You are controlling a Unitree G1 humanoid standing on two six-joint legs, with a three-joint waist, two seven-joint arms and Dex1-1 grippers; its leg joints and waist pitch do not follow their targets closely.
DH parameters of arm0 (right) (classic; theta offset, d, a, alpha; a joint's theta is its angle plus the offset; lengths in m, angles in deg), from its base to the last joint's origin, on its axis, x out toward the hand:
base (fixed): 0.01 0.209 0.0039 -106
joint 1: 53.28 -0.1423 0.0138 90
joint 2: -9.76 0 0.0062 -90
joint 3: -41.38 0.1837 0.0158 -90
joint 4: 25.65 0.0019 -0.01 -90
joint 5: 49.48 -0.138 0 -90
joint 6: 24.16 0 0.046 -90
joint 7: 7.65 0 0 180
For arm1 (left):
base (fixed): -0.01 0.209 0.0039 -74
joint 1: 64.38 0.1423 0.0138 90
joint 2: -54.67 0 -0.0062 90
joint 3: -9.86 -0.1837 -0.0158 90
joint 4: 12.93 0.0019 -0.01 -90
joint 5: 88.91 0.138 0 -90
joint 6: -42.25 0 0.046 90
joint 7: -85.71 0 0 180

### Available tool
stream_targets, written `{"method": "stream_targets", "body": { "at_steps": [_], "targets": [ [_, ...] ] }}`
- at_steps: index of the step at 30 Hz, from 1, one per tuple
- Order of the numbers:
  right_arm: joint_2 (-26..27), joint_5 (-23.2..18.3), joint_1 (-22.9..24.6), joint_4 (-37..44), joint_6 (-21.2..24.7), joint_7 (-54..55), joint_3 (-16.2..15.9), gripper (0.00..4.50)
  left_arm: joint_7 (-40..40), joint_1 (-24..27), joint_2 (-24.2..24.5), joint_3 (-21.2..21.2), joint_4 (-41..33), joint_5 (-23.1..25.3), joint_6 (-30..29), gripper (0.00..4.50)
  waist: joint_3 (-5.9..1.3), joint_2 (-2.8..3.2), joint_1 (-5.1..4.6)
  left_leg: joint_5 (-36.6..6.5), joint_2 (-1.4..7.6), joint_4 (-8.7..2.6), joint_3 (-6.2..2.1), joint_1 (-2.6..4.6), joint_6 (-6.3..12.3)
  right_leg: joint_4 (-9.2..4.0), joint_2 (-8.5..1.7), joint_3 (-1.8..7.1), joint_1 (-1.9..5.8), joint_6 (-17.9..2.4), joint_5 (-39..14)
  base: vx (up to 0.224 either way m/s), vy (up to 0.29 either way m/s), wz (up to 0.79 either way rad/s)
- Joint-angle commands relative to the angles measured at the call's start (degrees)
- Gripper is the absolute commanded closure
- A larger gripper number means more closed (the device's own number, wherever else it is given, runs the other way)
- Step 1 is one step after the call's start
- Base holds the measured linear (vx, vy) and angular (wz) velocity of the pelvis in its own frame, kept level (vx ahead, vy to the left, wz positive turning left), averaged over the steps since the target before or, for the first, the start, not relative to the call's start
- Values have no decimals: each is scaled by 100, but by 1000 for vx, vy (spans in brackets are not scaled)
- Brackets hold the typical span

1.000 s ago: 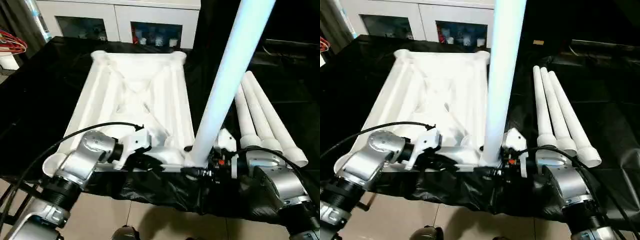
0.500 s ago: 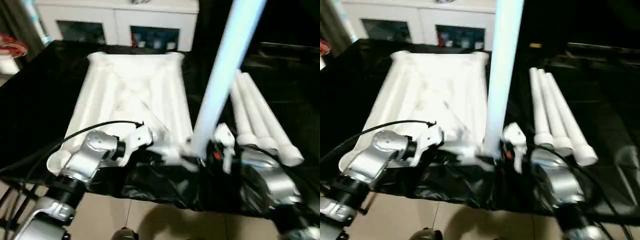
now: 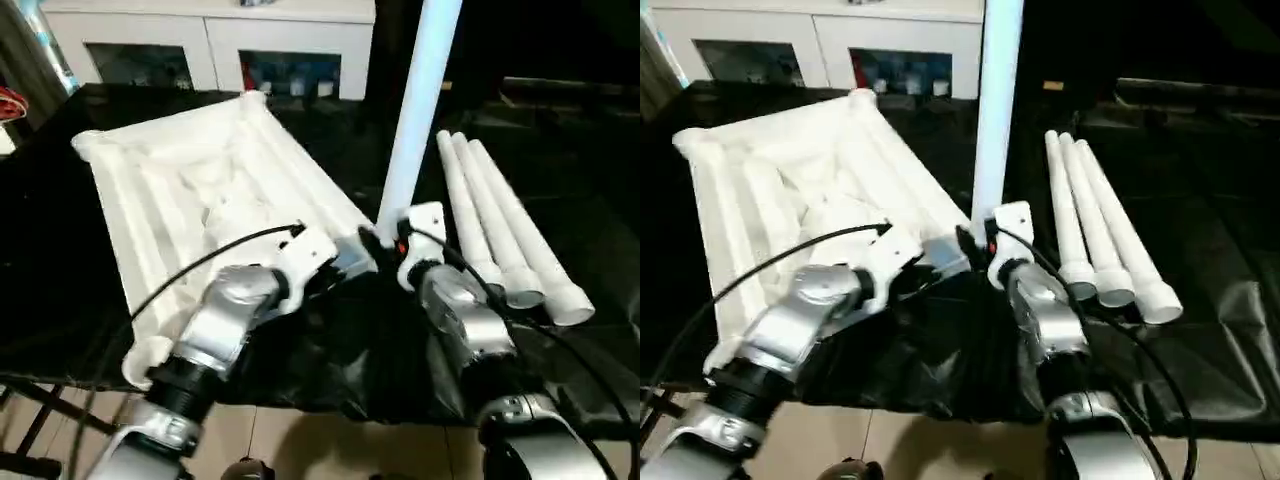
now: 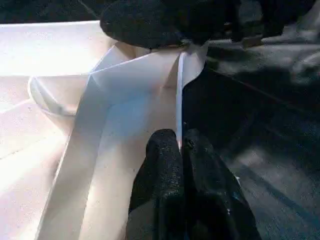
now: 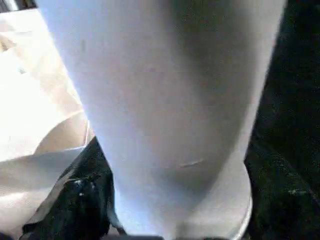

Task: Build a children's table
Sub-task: Rotate leg to tighten

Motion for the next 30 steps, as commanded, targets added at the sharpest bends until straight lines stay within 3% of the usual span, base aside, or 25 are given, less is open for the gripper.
{"method": "stream_targets", "body": {
  "at_steps": [1,3,5,9,12,16,18,21,23,30],
  "targets": [
    [427,-25,173,-433,211,-269,-330,93,-227,-16,-399,-138,-186,-205,161,450,-380,-41,9,-621,189,-291,-70,3,347,-335,-427,241,272,-1313,57,0,0,0],
    [374,41,179,-376,165,-451,-407,65,-120,7,-366,-195,-214,-203,184,450,-364,-35,14,-713,190,-292,-65,1,425,-361,-437,233,264,-1307,-102,0,0,0],
    [254,79,218,-271,109,-656,-508,58,14,23,-286,-205,-241,-236,220,450,-351,-25,14,-899,197,-302,-63,6,380,-396,-439,237,262,-1254,-439,0,0,0],
    [-165,83,371,112,82,-1357,-669,13,466,62,-4,-210,-288,-344,330,450,-352,3,21,-955,213,-310,-73,13,337,-394,-438,242,259,-1219,-525,0,0,0],
    [-328,73,444,266,99,-1654,-732,13,670,77,109,-226,-300,-400,388,450,-352,-19,26,-913,205,-302,-65,7,398,-394,-432,240,262,-1232,-395,0,0,0],
    [-818,-45,750,819,184,-2573,-912,13,1183,80,429,-217,-271,-520,536,450,-337,-26,40,-996,209,-307,-66,13,414,-413,-429,239,260,-1214,-591,0,0,0],
    [-1256,-285,1032,1371,318,-3421,-1055,13,1737,57,724,-250,-210,-633,709,450,-347,13,65,-1038,217,-309,-77,32,410,-422,-429,237,261,-1204,-674,0,0,0],
    [-1359,-348,1094,1502,370,-3620,-1084,13,1877,50,800,-270,-196,-666,744,450,-353,-3,94,-1041,232,-304,-66,33,444,-410,-423,235,247,-1242,-584,0,0,0],
    [-1778,-471,1296,1957,517,-4337,-1249,13,2415,13,1052,-306,-115,-808,872,450,-352,-25,118,-1004,229,-295,-63,28,443,-399,-425,234,262,-1274,-553,0,0,0],
    [-2205,-567,1459,2382,692,-5018,-1454,13,3056,-71,1342,-360,133,-906,1142,450,-343,-17,193,-1070,244,-295,-61,33,462,-409,-436,231,239,-1273,-750,0,0,0]
  ]
}}
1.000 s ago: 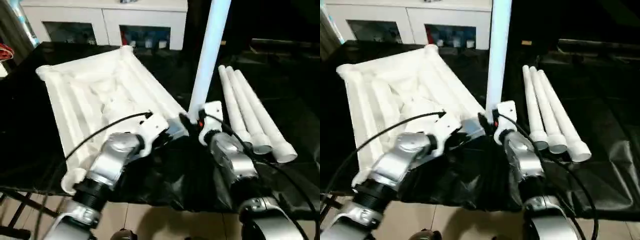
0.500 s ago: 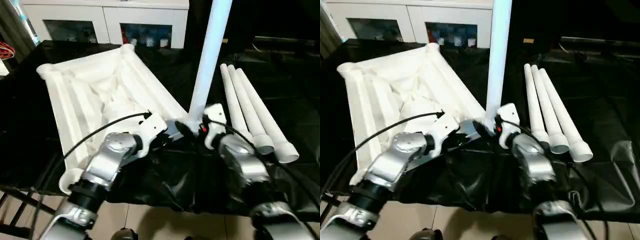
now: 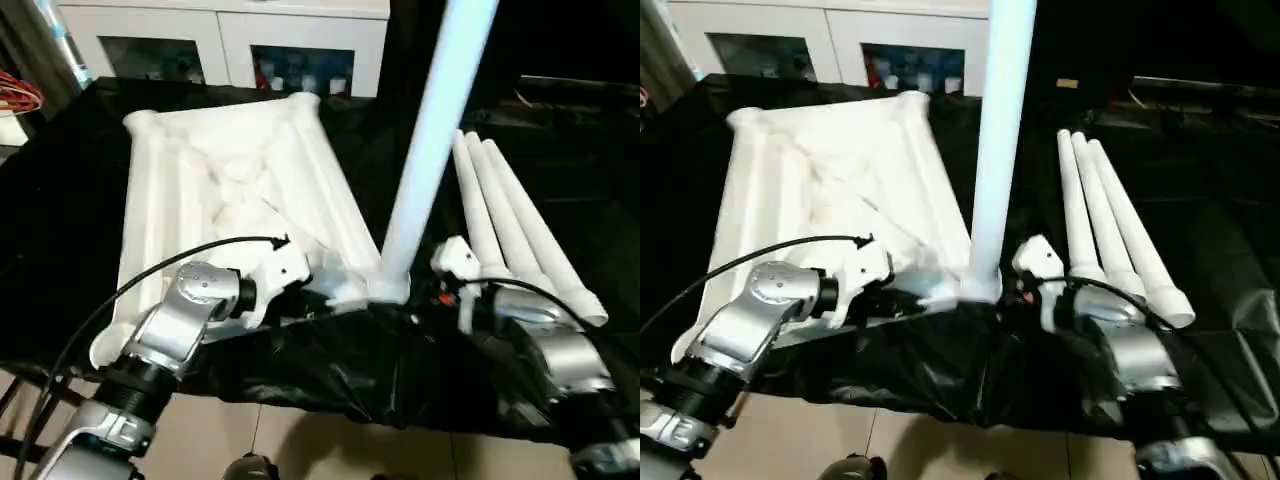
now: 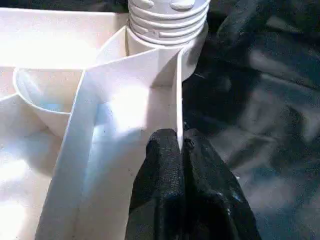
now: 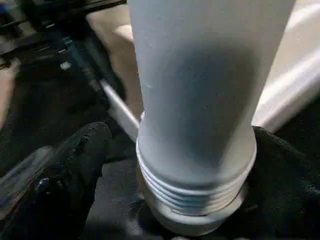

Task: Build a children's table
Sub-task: Rotate leg to tighten

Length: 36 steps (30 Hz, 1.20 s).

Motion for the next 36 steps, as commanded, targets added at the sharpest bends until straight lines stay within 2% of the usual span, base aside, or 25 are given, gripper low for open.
{"method": "stream_targets", "body": {
  "at_steps": [1,4,7,9,11,13,21,26,27,29,31,32,33,36],
  "targets": [
    [6,-29,129,221,120,-434,-424,13,280,-169,-5,-158,46,-89,175,450,-340,-32,10,-1072,233,-314,-63,61,446,-425,-443,240,273,-1262,-788,0,0,0],
    [-77,-20,161,344,147,-561,-494,13,536,-194,132,-191,105,-122,259,450,-345,-21,45,-1115,243,-317,-63,80,401,-421,-440,247,249,-1248,-853,0,0,0],
    [-105,-48,175,403,173,-626,-524,46,677,-202,210,-219,132,-144,317,450,-354,-24,59,-1050,246,-313,-67,70,377,-394,-448,246,261,-1297,-711,0,0,0],
    [-118,-76,193,456,219,-667,-534,46,741,-196,239,-223,143,-147,344,450,-356,-40,64,-1021,238,-306,-61,71,389,-391,-447,245,263,-1309,-665,0,0,0],
    [-119,-103,209,494,252,-693,-539,81,777,-189,266,-228,155,-148,372,450,-354,-37,71,-993,237,-306,-63,63,397,-388,-450,243,266,-1301,-659,0,0,0],
    [-121,-117,226,527,272,-708,-544,87,800,-187,281,-231,176,-142,399,450,-354,-34,77,-999,238,-304,-65,63,392,-390,-451,245,266,-1297,-677,0,0,0],
    [-114,-143,290,609,343,-723,-567,160,821,-181,286,-222,239,-120,464,450,-355,-37,78,-1041,239,-306,-65,67,359,-392,-454,243,267,-1287,-743,0,0,0],
    [86,-284,394,642,556,-506,-482,169,498,-141,100,-141,217,-159,316,450,-360,-34,94,-950,239,-295,-65,63,389,-377,-454,242,271,-1308,-607,0,0,0],
    [86,-284,394,642,556,-506,-482,169,498,-141,100,-141,217,-159,316,450,-353,-35,97,-991,239,-300,-62,71,381,-388,-453,243,259,-1301,-675,0,0,0],
    [483,-162,329,342,482,181,-341,170,-69,-161,-162,-53,234,-68,153,450,-337,-45,82,-1070,240,-311,-62,70,324,-407,-469,252,243,-1286,-869,0,0,0],
    [833,7,206,-40,361,864,-227,171,-537,-176,-369,-7,256,51,60,450,-315,-53,41,-1292,225,-352,-90,65,198,-458,-488,237,259,-1191,-1378,0,0,0],
    [959,75,145,-207,319,1120,-188,171,-712,-183,-442,6,264,104,35,450,-297,-51,8,-1438,223,-369,-90,82,125,-493,-492,245,232,-1112,-1704,0,0,0],
    [1138,153,69,-399,255,1434,-153,171,-959,-185,-531,8,237,201,0,450,-284,-41,-34,-1562,220,-395,-118,62,36,-507,-504,236,254,-1004,-2030,0,0,0],
    [1447,302,-65,-700,188,1977,-118,172,-1350,-179,-709,38,155,304,-186,450,-282,-48,-124,-1742,212,-401,-116,111,-16,-563,-500,262,209,-900,-2269,0,0,0]
  ]
}}
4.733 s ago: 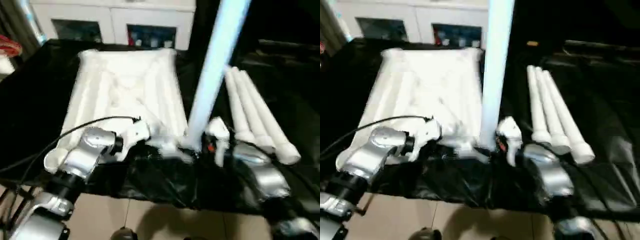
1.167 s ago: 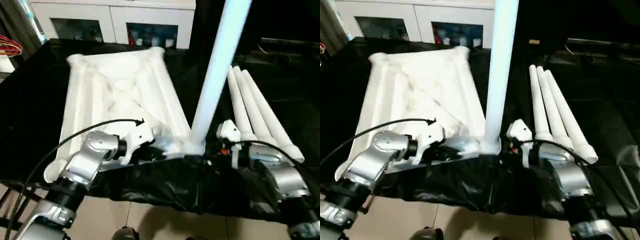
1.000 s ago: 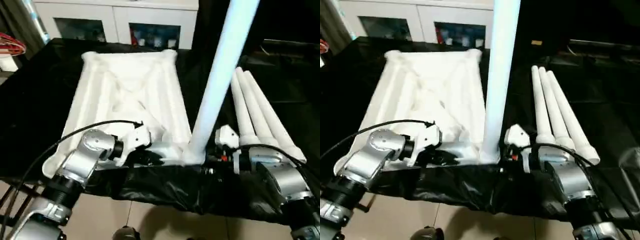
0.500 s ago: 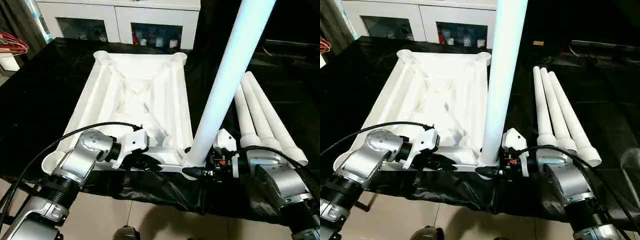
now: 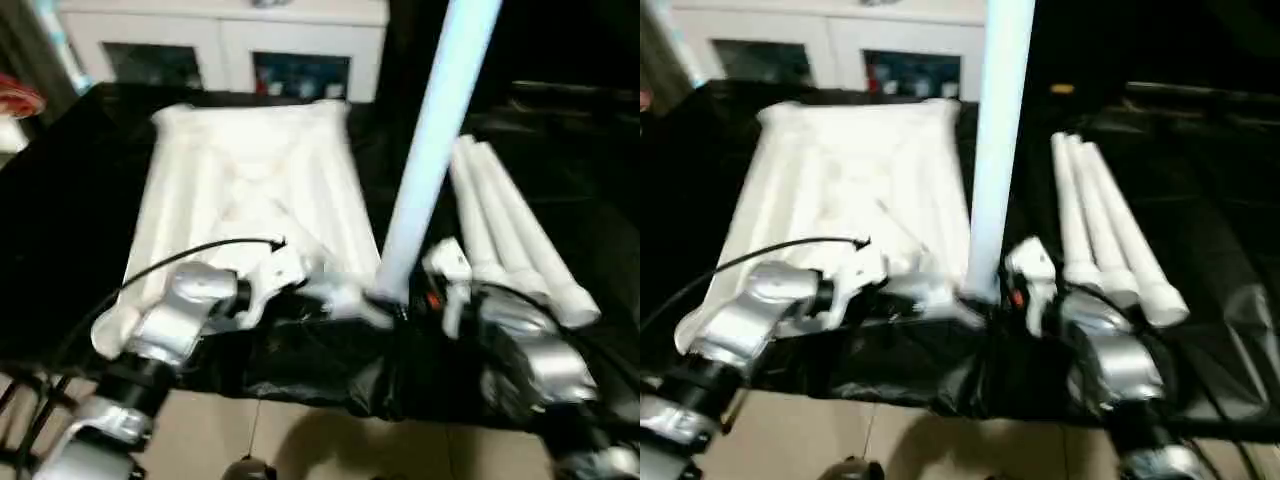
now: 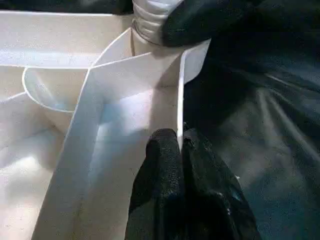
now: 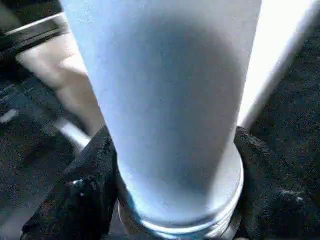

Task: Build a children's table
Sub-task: Rotate leg to tighten

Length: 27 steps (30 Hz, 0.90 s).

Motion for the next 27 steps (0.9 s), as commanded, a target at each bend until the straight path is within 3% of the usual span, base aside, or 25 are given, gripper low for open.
{"method": "stream_targets", "body": {
  "at_steps": [1,2,4,6,10,11,12,17,19,27],
  "targets": [
    [314,170,75,-181,84,-17,-584,172,-426,-98,-279,-115,-111,6,-68,450,-276,-30,6,-1720,213,-423,-113,67,29,-575,-486,256,179,-859,-2250,0,0,0],
    [695,342,-93,-503,30,661,-515,172,-1006,-114,-551,-20,-214,128,-382,450,-280,-10,6,-1703,224,-422,-107,74,25,-560,-486,265,165,-881,-2166,0,0,0],
    [892,430,-199,-704,-17,1039,-453,172,-1295,-122,-691,16,-258,195,-521,450,-276,-21,-31,-1620,212,-434,-117,38,-5,-542,-478,249,186,-947,-2043,0,0,0],
    [1229,564,-448,-1184,-149,1735,-326,172,-1779,-101,-981,50,-326,314,-719,450,-297,-4,-63,-1576,219,-421,-106,55,-31,-521,-470,255,169,-1028,-1788,0,0,0],
    [1453,689,-623,-1495,-296,2036,-340,172,-1922,-23,-1298,31,-462,229,-854,450,-316,-6,-73,-1360,190,-396,-90,24,83,-495,-447,252,199,-1058,-1353,0,0,0],
    [1474,683,-630,-1506,-313,2015,-347,117,-1936,-20,-1356,27,-476,202,-872,450,-330,-7,-70,-1216,184,-379,-83,8,145,-478,-440,252,216,-1067,-1115,0,0,0],
    [1510,565,-620,-1479,-299,1865,-298,117,-1942,-21,-1428,8,-505,167,-893,450,-323,-32,-72,-1153,179,-374,-71,1,213,-481,-431,251,215,-1071,-989,0,0,0],
    [1303,611,-539,-1305,-350,1560,-355,64,-1682,11,-1317,-120,-598,151,-809,450,-310,-9,-53,-1265,190,-396,-76,9,253,-512,-441,247,212,-999,-1277,0,0,0],
    [1209,622,-520,-1274,-378,1451,-349,64,-1572,39,-1238,-149,-636,161,-783,450,-317,-3,-51,-1293,201,-404,-84,11,237,-512,-443,248,210,-978,-1314,0,0,0],
    [502,390,-282,-781,-494,259,-391,64,-665,141,-613,-259,-715,40,-463,450,-350,-2,-37,-977,194,-359,-68,-9,419,-452,-426,236,253,-1136,-621,0,0,0]
  ]
}}
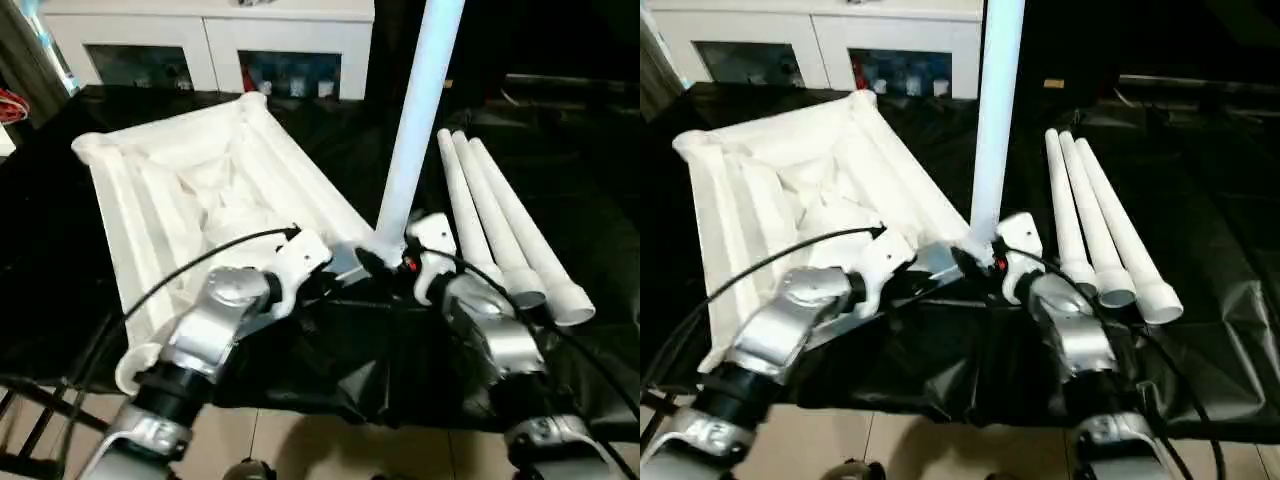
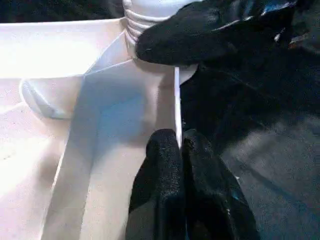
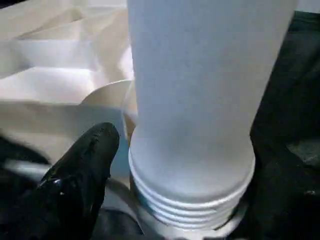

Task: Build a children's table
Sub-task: Rotate leg to tighten

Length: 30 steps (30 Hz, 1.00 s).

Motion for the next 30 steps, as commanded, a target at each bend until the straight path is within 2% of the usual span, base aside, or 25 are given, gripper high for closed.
{"method": "stream_targets", "body": {
  "at_steps": [1,3,5,8,10,14,24,30],
  "targets": [
    [150,-45,181,-29,179,-536,-541,64,309,-3,-131,-315,-150,-250,280,450,-314,-45,17,-972,198,-298,-67,20,425,-418,-430,248,283,-1149,-586,0,0,0],
    [-164,-254,353,397,324,-1241,-565,64,761,-15,172,-314,-95,-317,461,450,-317,-48,23,-1024,198,-299,-71,26,437,-420,-428,241,290,-1167,-655,0,0,0],
    [-291,-314,416,544,352,-1500,-596,64,913,-28,279,-307,-62,-339,512,450,-313,-31,36,-1053,217,-301,-68,41,453,-429,-428,245,270,-1188,-666,0,0,0],
    [-711,-523,600,1012,503,-2259,-746,64,1347,-92,568,-290,74,-410,688,450,-309,-36,102,-1085,221,-300,-63,54,444,-428,-420,239,272,-1193,-750,0,0,0],
    [-778,-560,629,1090,534,-2374,-775,64,1422,-103,608,-291,100,-426,727,450,-311,-37,124,-1093,233,-302,-61,52,437,-421,-431,240,264,-1201,-765,0,0,0],
    [-1254,-470,747,1434,572,-3017,-1015,64,2006,-196,878,-335,277,-560,960,450,-321,-51,172,-1038,225,-288,-55,48,431,-410,-431,240,271,-1173,-789,0,0,0],
    [-1447,-489,754,1605,633,-3236,-1120,64,2388,-238,1053,-390,450,-609,1190,450,-354,-68,240,-915,235,-264,-59,46,426,-366,-439,237,272,-1268,-587,0,0,0],
    [-1474,-524,799,1703,704,-3338,-1179,113,2461,-229,1126,-427,518,-608,1288,450,-352,-65,247,-1001,238,-265,-62,49,385,-377,-454,241,267,-1228,-799,0,0,0]
  ]
}}
